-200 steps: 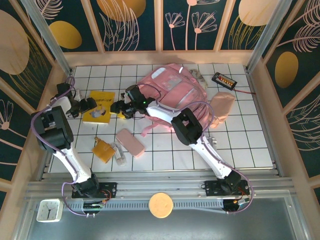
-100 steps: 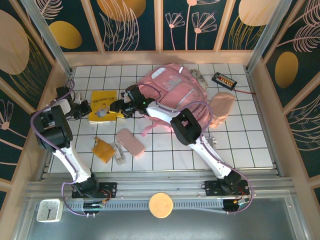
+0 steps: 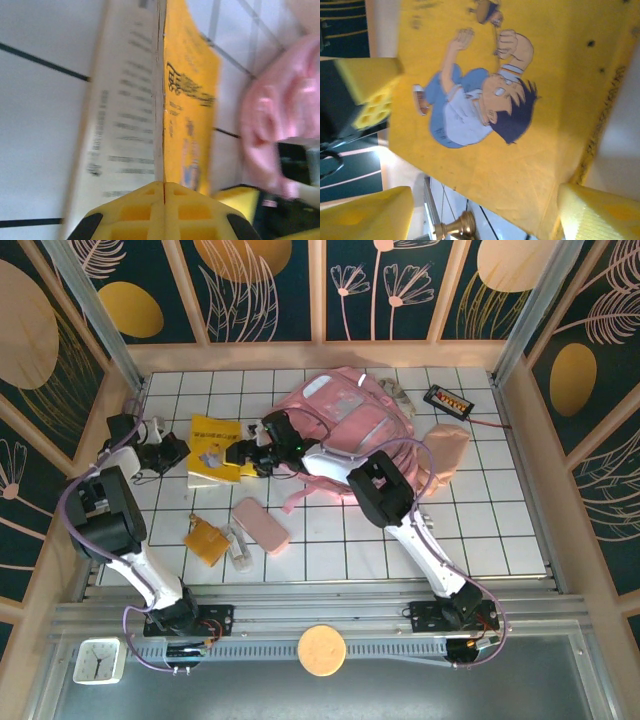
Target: Pack the student bag
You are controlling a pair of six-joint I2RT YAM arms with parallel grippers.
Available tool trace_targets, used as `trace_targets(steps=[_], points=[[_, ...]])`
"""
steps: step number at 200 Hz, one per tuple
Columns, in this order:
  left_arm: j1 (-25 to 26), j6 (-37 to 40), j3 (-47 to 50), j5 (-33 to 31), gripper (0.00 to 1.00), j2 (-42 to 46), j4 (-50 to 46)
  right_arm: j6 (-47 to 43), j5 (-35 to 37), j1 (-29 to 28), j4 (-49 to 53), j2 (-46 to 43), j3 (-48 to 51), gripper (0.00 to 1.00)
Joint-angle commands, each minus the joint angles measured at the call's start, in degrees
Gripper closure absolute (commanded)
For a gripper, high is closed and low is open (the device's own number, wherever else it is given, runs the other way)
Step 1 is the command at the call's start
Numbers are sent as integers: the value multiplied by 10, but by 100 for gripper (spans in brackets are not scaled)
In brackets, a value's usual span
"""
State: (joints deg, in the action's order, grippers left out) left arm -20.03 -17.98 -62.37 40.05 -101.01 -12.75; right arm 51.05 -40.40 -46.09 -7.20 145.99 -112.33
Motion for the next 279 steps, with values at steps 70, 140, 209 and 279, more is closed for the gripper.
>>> trace_targets(steps=[70,140,209,279], points=[[5,-346,96,226,100,96,338,6,-40,42,-138,-81,145,14],[6,5,10,-93,1,40,-91,-18,-26,32,-81,-77,128,14],[37,81,-52,-150,8,-77,-117,-7,-34,24,-84,-55,115,14],[92,123,-108,-170,55,-141,-160,1,-35,19,-81,-34,100,14]])
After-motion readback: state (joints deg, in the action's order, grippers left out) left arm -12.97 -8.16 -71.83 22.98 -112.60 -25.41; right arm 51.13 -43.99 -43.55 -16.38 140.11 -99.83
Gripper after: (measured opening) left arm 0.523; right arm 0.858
